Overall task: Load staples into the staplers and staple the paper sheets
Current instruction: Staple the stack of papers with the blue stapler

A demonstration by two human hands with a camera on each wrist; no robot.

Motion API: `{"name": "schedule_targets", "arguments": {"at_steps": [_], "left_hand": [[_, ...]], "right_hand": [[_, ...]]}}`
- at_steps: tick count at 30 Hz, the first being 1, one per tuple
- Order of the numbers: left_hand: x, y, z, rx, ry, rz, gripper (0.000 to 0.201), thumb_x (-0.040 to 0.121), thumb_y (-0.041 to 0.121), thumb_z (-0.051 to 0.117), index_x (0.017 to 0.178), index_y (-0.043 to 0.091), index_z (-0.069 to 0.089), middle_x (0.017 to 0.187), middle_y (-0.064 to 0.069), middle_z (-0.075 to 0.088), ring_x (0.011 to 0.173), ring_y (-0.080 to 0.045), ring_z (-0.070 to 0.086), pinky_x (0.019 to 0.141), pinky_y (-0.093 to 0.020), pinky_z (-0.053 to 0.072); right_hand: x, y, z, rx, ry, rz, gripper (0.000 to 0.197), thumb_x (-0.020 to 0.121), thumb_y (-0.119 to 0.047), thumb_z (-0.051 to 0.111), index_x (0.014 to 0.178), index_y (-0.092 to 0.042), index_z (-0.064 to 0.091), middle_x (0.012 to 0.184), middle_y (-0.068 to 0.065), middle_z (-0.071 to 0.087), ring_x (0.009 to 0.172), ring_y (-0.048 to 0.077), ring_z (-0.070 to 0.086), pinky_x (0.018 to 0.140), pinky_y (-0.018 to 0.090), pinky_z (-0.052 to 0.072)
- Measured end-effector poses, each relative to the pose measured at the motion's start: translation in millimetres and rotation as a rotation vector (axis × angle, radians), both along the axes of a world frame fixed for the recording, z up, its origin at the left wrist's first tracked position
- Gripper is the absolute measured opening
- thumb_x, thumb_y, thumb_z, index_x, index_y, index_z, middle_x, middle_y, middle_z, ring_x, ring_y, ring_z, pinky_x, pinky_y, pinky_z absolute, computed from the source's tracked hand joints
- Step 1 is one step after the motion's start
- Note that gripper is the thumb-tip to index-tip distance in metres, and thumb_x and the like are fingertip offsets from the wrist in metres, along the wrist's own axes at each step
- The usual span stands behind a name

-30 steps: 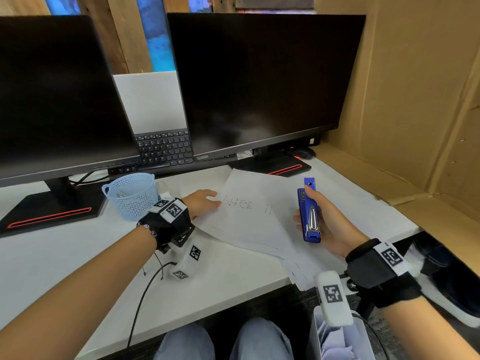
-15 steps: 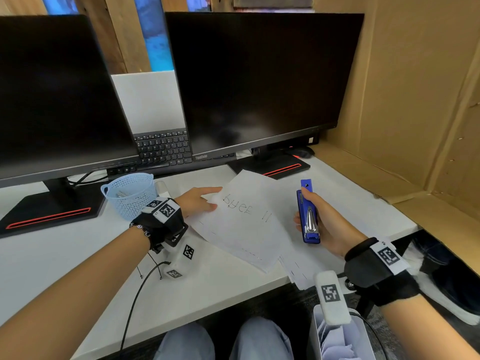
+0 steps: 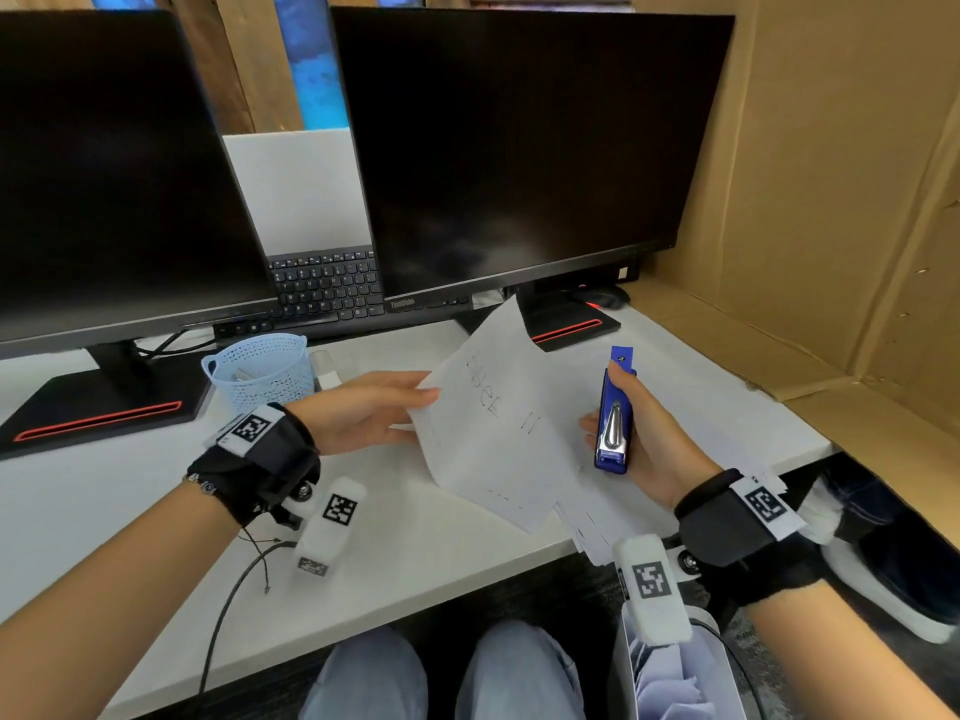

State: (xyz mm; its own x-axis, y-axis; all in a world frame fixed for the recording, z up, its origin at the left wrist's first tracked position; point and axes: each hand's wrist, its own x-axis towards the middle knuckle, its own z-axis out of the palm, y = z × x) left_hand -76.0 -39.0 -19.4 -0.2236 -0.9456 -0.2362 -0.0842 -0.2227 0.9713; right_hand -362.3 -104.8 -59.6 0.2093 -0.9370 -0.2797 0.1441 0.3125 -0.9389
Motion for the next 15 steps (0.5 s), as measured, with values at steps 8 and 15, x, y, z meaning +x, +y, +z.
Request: {"name": "schedule_targets", "arguments": {"at_steps": [8, 15], "left_hand": [[-16, 13, -19, 0.041, -0.040, -0.053, 0.049, 0.089, 0.014, 0.062, 0.136, 0.009, 0.049, 0.131, -0.009, 0.062, 0.121, -0.027, 0.059, 0.104, -0.040, 0.046], [-31, 12, -16, 0.062, 0.007, 0.169, 0.035, 0.097, 0.018, 0.053, 0.130, 0.008, 0.054, 0.119, -0.010, 0.069, 0.108, -0.028, 0.067, 0.092, -0.039, 0.054]], "right_hand": [[10, 7, -3, -0.003, -0.027, -0.064, 0.064, 0.093, -0.053, 0.048, 0.145, -0.019, 0.034, 0.125, 0.011, 0.055, 0.109, 0.024, 0.056, 0.089, 0.037, 0.043], [16, 14, -2, 0.019, -0.075, -0.082, 0.031, 0.094, -0.051, 0.047, 0.115, -0.029, 0.040, 0.139, 0.019, 0.051, 0.127, 0.031, 0.051, 0.090, 0.036, 0.042]]}}
